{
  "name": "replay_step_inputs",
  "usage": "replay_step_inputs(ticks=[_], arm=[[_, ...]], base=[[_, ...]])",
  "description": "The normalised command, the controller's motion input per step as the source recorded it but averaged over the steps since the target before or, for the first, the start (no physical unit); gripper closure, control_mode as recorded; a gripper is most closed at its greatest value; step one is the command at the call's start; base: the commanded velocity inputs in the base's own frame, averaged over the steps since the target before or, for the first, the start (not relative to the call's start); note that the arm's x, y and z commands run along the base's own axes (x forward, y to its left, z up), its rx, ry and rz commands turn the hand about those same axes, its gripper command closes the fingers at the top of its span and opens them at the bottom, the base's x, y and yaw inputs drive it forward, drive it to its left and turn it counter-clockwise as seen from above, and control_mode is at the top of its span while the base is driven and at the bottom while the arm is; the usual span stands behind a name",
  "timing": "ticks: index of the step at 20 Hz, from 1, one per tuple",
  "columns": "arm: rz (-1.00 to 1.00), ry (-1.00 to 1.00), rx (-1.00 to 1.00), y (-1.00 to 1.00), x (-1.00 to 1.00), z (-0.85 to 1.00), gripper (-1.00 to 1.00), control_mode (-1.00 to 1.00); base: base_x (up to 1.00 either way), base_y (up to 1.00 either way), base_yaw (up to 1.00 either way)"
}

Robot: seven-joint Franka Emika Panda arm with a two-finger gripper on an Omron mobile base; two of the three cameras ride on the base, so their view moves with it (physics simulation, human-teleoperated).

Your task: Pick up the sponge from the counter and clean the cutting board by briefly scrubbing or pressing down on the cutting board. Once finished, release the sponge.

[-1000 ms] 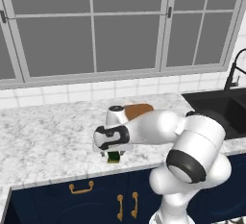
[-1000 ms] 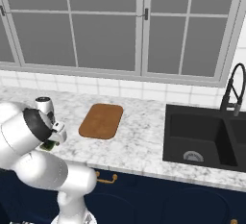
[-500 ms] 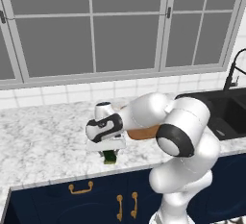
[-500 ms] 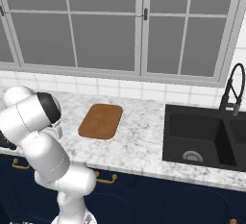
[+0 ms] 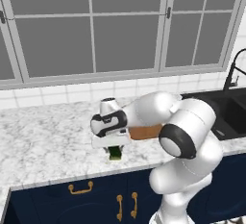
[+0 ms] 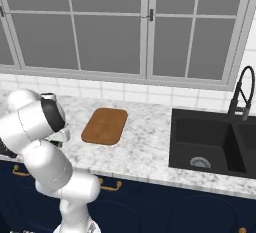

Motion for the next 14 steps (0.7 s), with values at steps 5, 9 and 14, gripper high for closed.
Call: replay_step_inputs(ticks=[5, 9, 14], arm=[[0.04, -0.02, -0.09, -0.63, 0.41, 0.75, 1.00, -1.00], [0.00, 0.01, 0.02, -0.58, 0.74, 0.34, 1.00, -1.00], [0.00, 0.10, 0.04, -0.22, 0.80, -0.16, 1.00, -1.00]], base=[[0.00, 0.00, 0.00], [0.00, 0.00, 0.00], [0.00, 0.00, 0.00]])
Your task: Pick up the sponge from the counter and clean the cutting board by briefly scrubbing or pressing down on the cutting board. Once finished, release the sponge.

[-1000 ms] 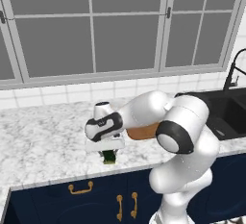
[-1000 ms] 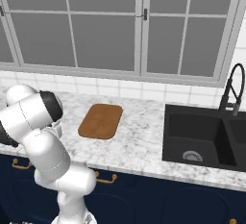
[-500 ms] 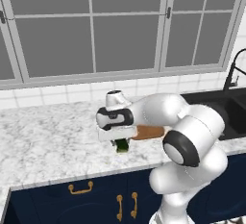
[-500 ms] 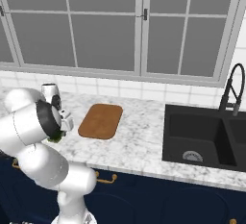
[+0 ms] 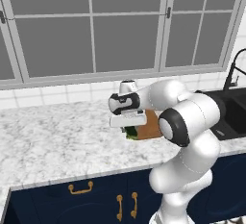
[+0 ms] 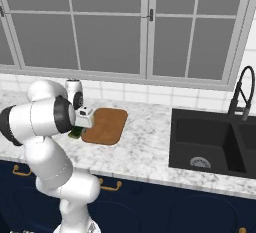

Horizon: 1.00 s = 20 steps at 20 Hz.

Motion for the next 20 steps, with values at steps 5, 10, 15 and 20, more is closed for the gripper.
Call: replay_step_inputs(ticks=[5, 10, 15, 20], arm=[[0.00, -0.01, 0.00, 0.00, 0.01, -0.31, 1.00, -1.00], [0.00, -0.03, 0.00, -0.08, 0.00, -0.34, 1.00, -1.00], [-0.01, -0.08, 0.00, -0.15, 0.04, -0.12, 1.00, -1.00], [-0.02, -0.12, 0.00, -0.08, 0.15, 0.00, 1.00, -1.00]], base=[[0.00, 0.00, 0.00], [0.00, 0.00, 0.00], [0.00, 0.00, 0.00], [0.00, 0.00, 0.00]])
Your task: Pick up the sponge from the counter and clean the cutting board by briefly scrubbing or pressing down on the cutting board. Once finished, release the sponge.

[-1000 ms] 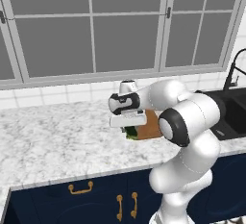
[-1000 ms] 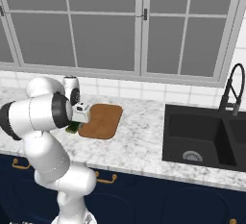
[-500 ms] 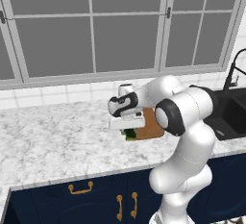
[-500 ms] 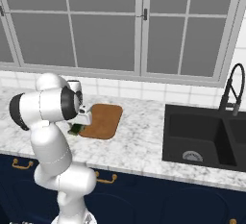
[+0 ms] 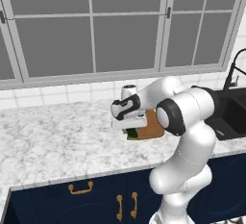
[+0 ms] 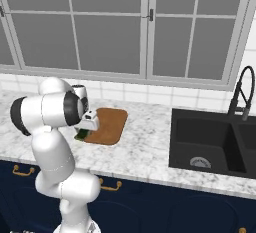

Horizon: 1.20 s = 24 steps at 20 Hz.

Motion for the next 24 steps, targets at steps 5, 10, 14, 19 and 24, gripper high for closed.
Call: replay_step_inputs(ticks=[5, 10, 14, 19, 24], arm=[[-0.01, -0.10, 0.00, -0.08, 0.21, -0.04, 1.00, -1.00], [0.00, -0.06, 0.00, -0.11, 0.31, -0.01, 1.00, -1.00], [0.00, 0.00, 0.01, -0.05, 0.41, 0.00, 1.00, -1.00], [0.00, 0.00, 0.02, -0.05, 0.59, 0.00, 1.00, -1.00], [0.00, 0.00, 0.00, -0.01, 0.72, 0.00, 1.00, -1.00]], base=[[0.00, 0.00, 0.00], [0.00, 0.00, 0.00], [0.00, 0.00, 0.00], [0.00, 0.00, 0.00], [0.00, 0.00, 0.00]])
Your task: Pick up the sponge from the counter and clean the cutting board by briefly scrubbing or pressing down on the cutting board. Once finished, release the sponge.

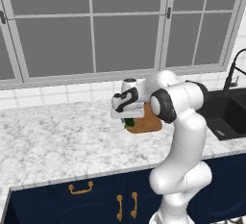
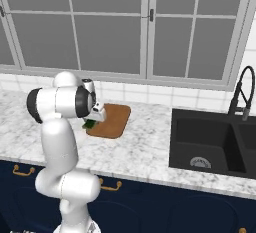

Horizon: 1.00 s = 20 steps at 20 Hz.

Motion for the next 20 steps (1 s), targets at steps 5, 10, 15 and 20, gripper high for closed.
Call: replay_step_inputs(ticks=[5, 10, 15, 20], arm=[[0.00, -0.02, 0.00, 0.00, 0.76, 0.00, 1.00, -1.00], [0.00, -0.10, 0.00, -0.02, 0.47, 0.00, 1.00, -1.00], [0.00, -0.05, 0.00, -0.33, 0.06, -0.10, 1.00, -1.00], [0.00, 0.00, 0.00, -0.58, 0.14, -0.04, 1.00, -1.00]], base=[[0.00, 0.00, 0.00], [0.00, 0.00, 0.00], [0.00, 0.00, 0.00], [0.00, 0.00, 0.00]])
